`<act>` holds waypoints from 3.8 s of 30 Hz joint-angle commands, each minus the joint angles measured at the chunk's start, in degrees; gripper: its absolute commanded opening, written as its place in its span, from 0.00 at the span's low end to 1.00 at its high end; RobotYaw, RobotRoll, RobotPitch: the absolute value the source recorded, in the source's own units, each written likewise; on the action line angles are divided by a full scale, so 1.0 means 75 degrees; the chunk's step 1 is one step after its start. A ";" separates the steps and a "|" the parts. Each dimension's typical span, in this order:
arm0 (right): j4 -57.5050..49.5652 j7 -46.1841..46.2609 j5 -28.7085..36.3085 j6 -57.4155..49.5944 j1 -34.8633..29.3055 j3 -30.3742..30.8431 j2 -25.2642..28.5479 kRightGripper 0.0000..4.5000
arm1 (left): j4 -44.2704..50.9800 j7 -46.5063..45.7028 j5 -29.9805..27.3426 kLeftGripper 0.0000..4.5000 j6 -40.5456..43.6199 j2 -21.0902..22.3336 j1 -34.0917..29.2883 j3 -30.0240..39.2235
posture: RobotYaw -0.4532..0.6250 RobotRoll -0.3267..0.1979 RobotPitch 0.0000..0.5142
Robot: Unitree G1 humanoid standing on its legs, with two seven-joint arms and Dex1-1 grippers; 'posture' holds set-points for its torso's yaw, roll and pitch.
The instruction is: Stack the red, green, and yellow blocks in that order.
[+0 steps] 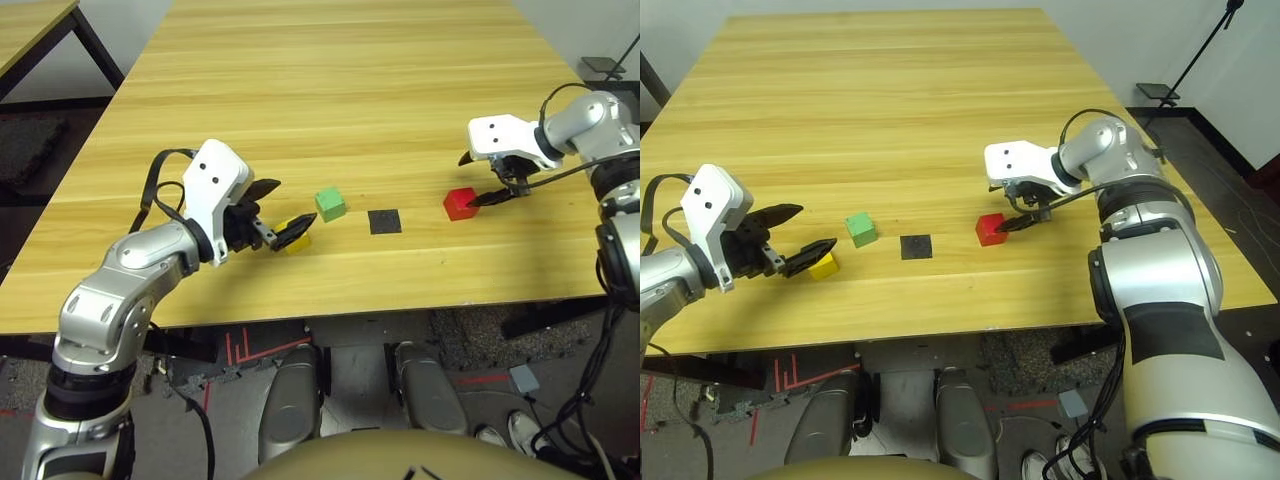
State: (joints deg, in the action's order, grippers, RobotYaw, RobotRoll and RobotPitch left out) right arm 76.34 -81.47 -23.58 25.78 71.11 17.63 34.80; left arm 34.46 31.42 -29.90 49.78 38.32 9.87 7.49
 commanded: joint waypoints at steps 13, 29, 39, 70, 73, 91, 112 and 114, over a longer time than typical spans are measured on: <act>0.0092 -0.1231 0.0278 -0.0401 0.0107 -0.0324 -0.0043 1.00 | 0.0066 -0.0540 0.0070 1.00 -0.0020 -0.0401 -0.0049 -0.0296 | 0.87 0.19 0.28; -0.0029 -0.1471 0.0718 -0.0948 -0.0096 -0.0205 -0.0204 0.45 | -0.0481 -0.0560 0.0435 1.00 -0.0569 -0.0712 0.0067 -0.0635 | 0.86 0.14 0.26; -0.1339 -0.1471 0.1823 -0.2203 0.0407 0.0781 -0.1011 0.45 | -0.0309 -0.0695 0.0386 1.00 -0.0411 -0.0776 0.0119 -0.0665 | 0.88 0.13 0.25; -0.4191 -0.0846 0.1748 -0.4112 -0.0883 0.1718 -0.1773 0.45 | 0.0231 -0.1132 0.0313 1.00 0.0155 -0.0710 0.0008 -0.0535 | 0.97 0.14 0.26; -0.4330 -0.0833 0.1712 -0.4304 -0.0964 0.1689 -0.1718 0.45 | 0.0060 -0.1046 0.0333 1.00 0.0116 -0.0669 0.0181 -0.0613 | 0.96 0.15 0.25; -0.3900 -0.1369 0.3519 -0.4292 -0.0854 -0.0443 -0.0785 0.99 | -0.3180 0.1543 0.1264 1.00 -0.1416 -0.0238 0.2526 -0.2510 | 0.82 0.28 0.14; -0.8256 -0.0088 0.5559 -0.7214 -0.3119 -0.1793 0.0671 0.99 | -0.6847 0.2850 0.3041 1.00 -0.2911 -0.1120 0.3791 -0.3400 | 0.64 0.41 0.13; -0.8400 0.0064 0.5644 -0.7351 -0.3189 -0.1816 0.0642 0.99 | -0.7111 0.2806 0.3189 1.00 -0.3025 -0.1311 0.3913 -0.3425 | 0.64 0.41 0.14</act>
State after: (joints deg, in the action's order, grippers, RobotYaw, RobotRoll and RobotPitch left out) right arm 14.96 -82.09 17.19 -28.28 47.95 4.92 39.74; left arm -17.02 52.89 -7.23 28.22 29.27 38.04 -17.44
